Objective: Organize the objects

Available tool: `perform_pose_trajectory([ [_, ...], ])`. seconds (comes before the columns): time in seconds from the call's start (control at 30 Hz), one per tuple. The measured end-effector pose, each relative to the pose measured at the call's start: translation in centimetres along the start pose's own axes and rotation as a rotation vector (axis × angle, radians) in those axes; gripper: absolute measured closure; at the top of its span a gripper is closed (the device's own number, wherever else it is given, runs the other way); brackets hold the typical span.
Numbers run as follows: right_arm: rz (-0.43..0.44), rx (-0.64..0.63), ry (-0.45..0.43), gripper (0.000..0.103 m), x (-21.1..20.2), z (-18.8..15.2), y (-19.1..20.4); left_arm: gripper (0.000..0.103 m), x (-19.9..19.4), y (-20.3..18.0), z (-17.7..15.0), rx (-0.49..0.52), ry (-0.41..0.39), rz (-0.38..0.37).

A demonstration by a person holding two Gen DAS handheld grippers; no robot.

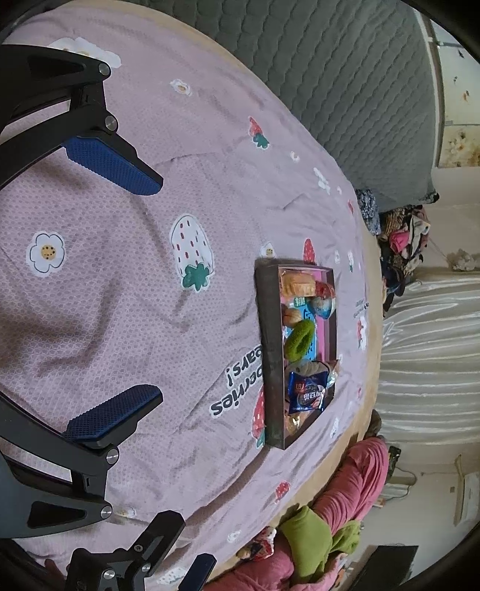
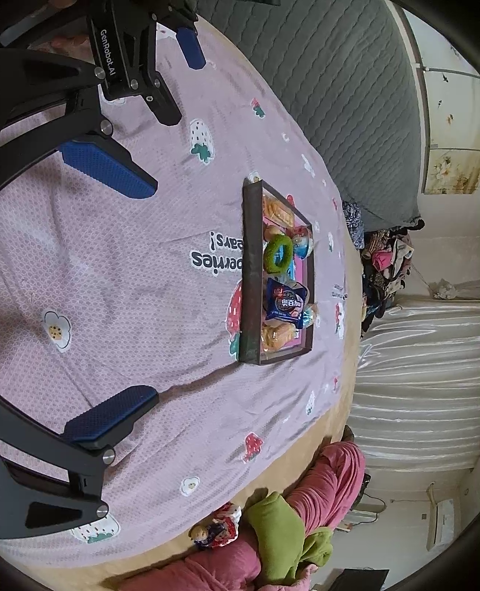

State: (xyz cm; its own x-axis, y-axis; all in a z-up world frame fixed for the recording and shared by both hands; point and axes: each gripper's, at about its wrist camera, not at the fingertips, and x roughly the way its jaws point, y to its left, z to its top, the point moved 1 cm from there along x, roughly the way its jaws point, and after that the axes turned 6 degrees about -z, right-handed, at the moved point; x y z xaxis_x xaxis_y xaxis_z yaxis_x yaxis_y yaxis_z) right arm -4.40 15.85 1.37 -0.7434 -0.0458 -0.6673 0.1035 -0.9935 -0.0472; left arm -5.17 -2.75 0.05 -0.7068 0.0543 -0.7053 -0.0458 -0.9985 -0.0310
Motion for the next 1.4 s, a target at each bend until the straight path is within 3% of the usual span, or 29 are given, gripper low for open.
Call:
perform_pose_trajectory([
  [0.63,-0.003,-0.006,0.041,0.001,2.2,-1.3,0.5,0.001,2.0,0.5,-1.0,-0.011,0.002,0.024],
  [1.2,-0.01,-0.009,0.041,0.001,2.3,-1.5,0.4,0.001,1.7,0.3,-1.0,-0.017,-0.025,-0.03],
  [1.4,-0.014,-0.007,0.051,0.001,2.7,-1.7,0.3,0.001,2.2,0.4,-1.0,-0.022,-0.019,-0.014],
])
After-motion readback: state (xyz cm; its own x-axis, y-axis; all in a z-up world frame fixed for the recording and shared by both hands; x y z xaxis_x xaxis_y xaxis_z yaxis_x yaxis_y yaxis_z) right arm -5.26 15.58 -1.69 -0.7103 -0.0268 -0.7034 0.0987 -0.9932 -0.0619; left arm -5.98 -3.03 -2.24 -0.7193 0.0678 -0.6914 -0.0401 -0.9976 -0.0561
